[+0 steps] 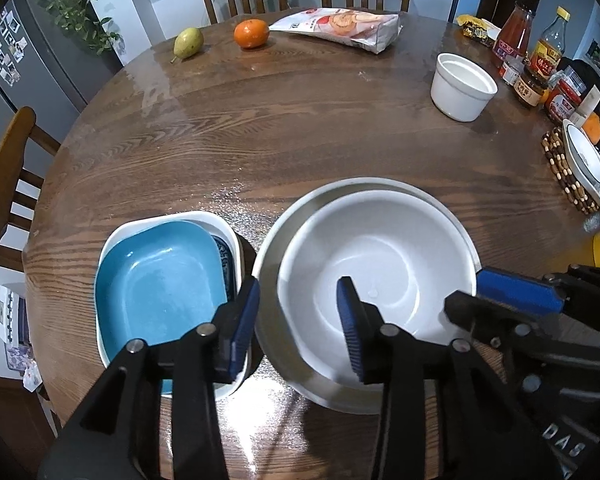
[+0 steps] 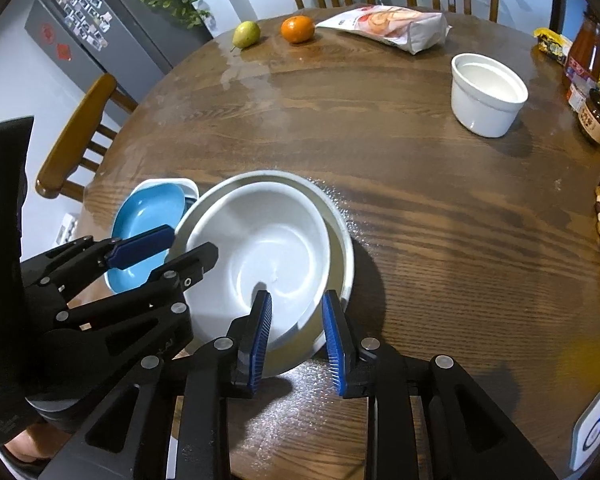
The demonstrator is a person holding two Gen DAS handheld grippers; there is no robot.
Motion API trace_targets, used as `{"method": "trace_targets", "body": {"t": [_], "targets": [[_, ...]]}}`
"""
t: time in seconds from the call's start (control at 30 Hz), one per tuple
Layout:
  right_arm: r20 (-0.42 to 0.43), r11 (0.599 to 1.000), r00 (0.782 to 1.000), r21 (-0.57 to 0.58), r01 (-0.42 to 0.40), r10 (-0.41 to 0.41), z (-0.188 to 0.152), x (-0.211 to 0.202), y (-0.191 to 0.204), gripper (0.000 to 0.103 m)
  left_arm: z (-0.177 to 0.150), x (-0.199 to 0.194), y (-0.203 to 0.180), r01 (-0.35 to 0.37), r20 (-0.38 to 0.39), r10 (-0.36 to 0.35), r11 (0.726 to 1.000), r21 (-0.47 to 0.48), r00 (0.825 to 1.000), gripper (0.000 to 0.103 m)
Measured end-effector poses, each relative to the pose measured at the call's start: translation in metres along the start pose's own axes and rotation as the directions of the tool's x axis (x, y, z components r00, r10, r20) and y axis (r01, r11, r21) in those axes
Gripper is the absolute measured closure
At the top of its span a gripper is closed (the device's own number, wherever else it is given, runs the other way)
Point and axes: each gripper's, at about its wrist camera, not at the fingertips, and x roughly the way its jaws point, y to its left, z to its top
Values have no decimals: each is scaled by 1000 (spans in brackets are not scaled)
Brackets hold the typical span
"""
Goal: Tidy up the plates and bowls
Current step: 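Open the right gripper and withdraw both grippers from the nested bowls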
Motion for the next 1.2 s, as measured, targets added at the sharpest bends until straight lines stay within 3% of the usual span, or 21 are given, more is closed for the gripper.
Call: {"method": "trace_targets", "body": {"t": [0.2,0.37,0.47,1.2], "targets": [[30,1000,1000,23,-4,3,2,-8,-6,65,0,-5,4,2,15,-2,1000,-14,1000,55],[48,1000,999,25,-18,17,3,-13,-6,60,0,-10,4,-7,29,8,1000,-21,1000,38],[56,999,998,31,-18,16,2,-15,-6,50,-1,-12,6,-16,36,17,999,-29,999,35],[130,993,991,115,-20,5,-10,-46,-41,47,6,-26,-22,-7,82,7,1000,-3,997,34]]}}
